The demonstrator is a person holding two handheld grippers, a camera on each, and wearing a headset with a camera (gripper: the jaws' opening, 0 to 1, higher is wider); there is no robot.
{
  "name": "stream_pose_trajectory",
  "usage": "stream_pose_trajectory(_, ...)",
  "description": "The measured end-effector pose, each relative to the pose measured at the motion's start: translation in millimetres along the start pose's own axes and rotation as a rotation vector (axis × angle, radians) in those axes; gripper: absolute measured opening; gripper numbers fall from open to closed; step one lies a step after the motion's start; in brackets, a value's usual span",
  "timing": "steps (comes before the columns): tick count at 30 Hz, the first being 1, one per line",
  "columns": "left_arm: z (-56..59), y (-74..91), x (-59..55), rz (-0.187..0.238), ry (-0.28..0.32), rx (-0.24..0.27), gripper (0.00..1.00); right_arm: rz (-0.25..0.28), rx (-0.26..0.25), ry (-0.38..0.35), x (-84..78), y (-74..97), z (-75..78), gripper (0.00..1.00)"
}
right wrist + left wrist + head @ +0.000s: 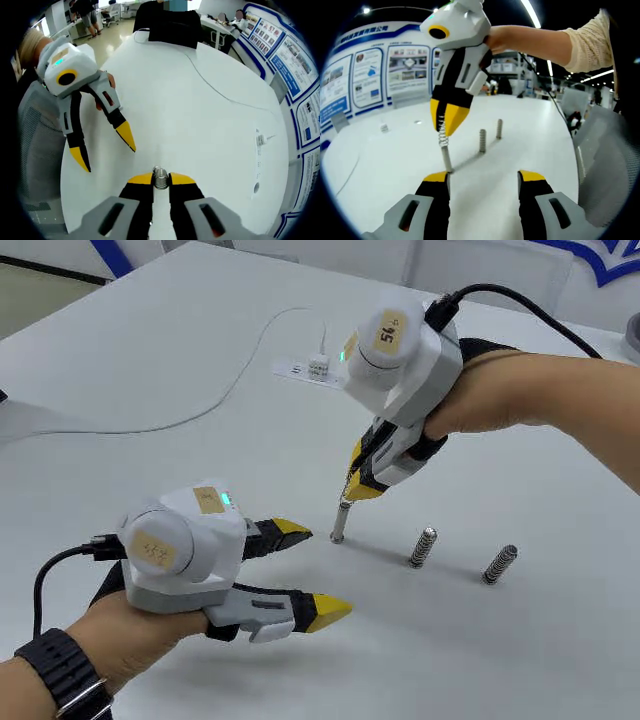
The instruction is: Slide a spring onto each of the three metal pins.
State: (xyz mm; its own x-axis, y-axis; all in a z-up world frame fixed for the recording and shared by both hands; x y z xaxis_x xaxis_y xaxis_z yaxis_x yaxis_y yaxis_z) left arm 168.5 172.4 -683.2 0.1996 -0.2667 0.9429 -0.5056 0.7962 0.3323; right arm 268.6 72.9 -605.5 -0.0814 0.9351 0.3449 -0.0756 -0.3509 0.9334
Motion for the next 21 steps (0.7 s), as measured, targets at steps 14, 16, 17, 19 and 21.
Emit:
stream_pose_trajectory(14,-1.9,2.0,-1.1,-0.003,0.005,0.006,0.54,-0.029,0.025,-0.019,-3.8,-13.9,2.7,0.13)
stream_pose_trajectory(16,-1.8,1.8,-1.1,-0.004,0.005,0.006,0.54,-0.034,0.029,-0.024,-4.0,-17.0,3.0,0.13)
stream_pose_trajectory(17,-1.7,1.8,-1.1,-0.004,0.005,0.006,0.54,-0.036,0.032,-0.025,-3.9,-18.9,2.8,0.13)
stream_pose_trajectory(19,-1.5,1.9,-0.9,-0.005,0.004,0.007,0.54,-0.038,0.037,-0.029,-3.8,-22.0,2.3,0.13)
stream_pose_trajectory(21,-1.7,2.2,-1.0,-0.005,0.005,0.008,0.54,-0.042,0.040,-0.031,-4.0,-24.6,2.1,0.13)
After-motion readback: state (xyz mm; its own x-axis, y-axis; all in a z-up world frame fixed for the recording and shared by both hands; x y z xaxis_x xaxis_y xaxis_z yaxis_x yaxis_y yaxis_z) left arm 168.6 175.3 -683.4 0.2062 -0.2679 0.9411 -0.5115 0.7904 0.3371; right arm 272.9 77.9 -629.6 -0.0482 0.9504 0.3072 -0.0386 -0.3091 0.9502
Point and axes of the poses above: the centre of the closed fingertips' face, and the gripper's own axes: y roughly backward along the fingers, z roughly to its right, x roughly out of its top, the point moved 9 cm from there along y, roughly backward along the fingers, and after that the axes turned 2 degrees about x, right-handed, at the moved point
